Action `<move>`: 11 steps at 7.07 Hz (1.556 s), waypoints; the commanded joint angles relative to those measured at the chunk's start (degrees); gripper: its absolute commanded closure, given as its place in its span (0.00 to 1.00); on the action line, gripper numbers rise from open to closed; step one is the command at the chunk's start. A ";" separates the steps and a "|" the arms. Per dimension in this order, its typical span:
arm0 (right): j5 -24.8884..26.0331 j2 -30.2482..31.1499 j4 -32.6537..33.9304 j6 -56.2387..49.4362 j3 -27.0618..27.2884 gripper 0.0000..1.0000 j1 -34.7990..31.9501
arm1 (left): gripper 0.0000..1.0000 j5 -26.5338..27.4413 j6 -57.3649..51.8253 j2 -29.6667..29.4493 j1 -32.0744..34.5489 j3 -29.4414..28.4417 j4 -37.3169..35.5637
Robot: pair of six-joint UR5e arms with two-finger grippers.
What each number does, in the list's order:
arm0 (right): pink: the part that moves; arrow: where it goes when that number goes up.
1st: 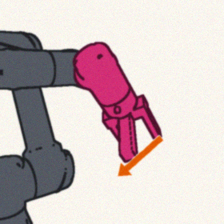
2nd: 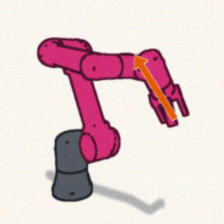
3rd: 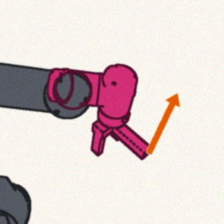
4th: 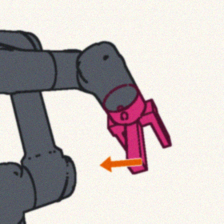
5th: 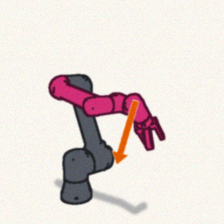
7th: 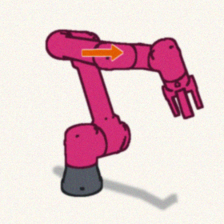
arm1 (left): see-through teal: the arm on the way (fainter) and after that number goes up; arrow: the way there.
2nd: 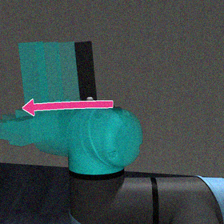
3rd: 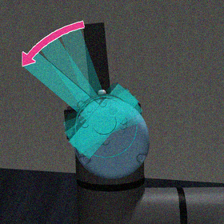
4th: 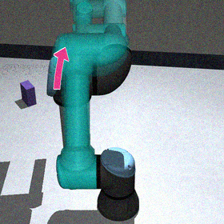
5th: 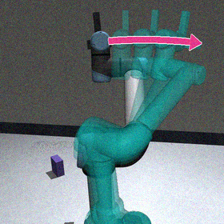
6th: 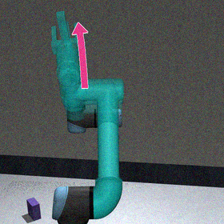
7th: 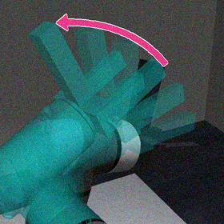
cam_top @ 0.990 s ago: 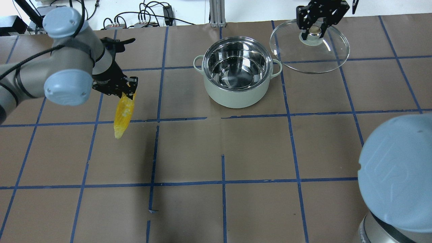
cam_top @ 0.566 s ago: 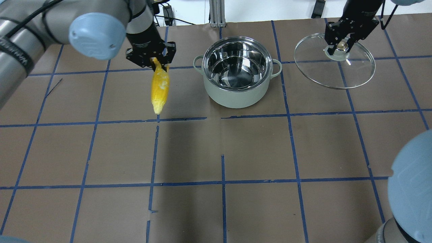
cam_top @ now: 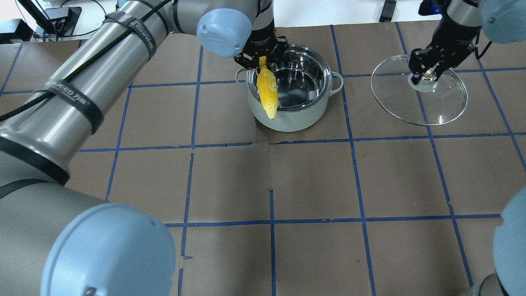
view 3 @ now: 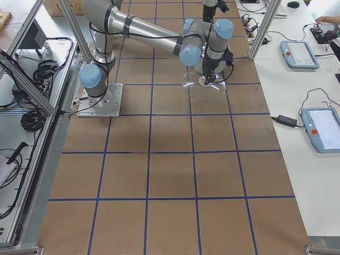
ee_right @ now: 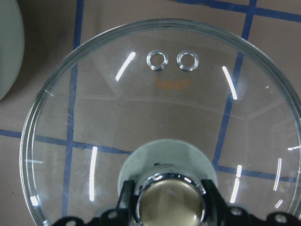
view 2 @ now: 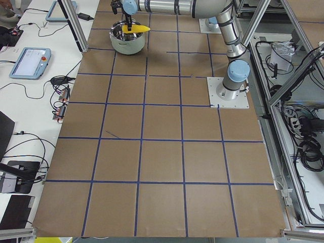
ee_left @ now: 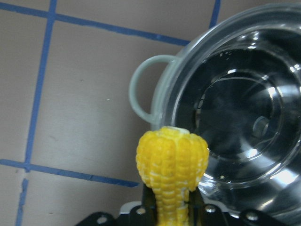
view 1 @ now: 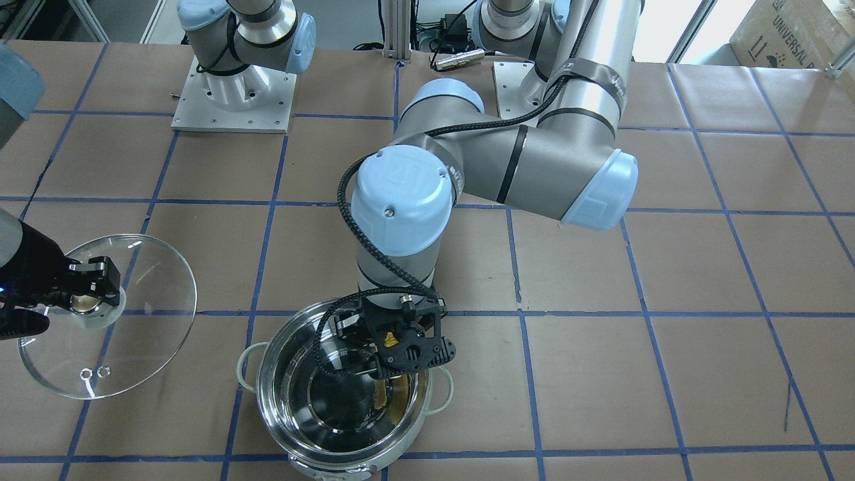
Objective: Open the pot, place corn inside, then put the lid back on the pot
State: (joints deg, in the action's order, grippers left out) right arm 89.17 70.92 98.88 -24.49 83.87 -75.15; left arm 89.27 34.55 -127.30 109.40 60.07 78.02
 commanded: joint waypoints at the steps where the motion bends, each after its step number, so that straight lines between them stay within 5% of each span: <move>1: 0.13 0.27 0.08 0.05 0.42 0.80 0.19 | 0.99 0.02 2.53 -5.57 0.82 -6.44 0.38; 5: -0.05 0.27 0.08 0.23 0.42 0.80 0.18 | 0.97 -0.24 2.54 -8.49 0.56 -8.04 -0.32; 6: -0.05 0.27 0.08 0.23 0.42 0.80 0.18 | 0.90 -0.06 2.54 -8.93 0.21 -8.04 -0.41; 7: 0.04 0.27 0.08 0.23 0.42 0.80 0.18 | 0.15 0.37 1.93 -9.19 0.03 -8.30 -0.50; 8: 0.04 0.27 0.08 0.23 0.42 0.80 0.18 | 0.00 -0.06 1.92 -9.54 0.03 -8.91 -0.42; 11: -0.05 0.35 0.08 0.58 0.16 0.80 0.01 | 0.00 0.11 -0.60 -9.64 -0.50 -9.71 0.37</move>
State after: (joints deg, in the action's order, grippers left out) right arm 89.13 71.25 98.97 -24.14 84.22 -75.07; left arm 89.28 35.74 -137.01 109.08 50.23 78.03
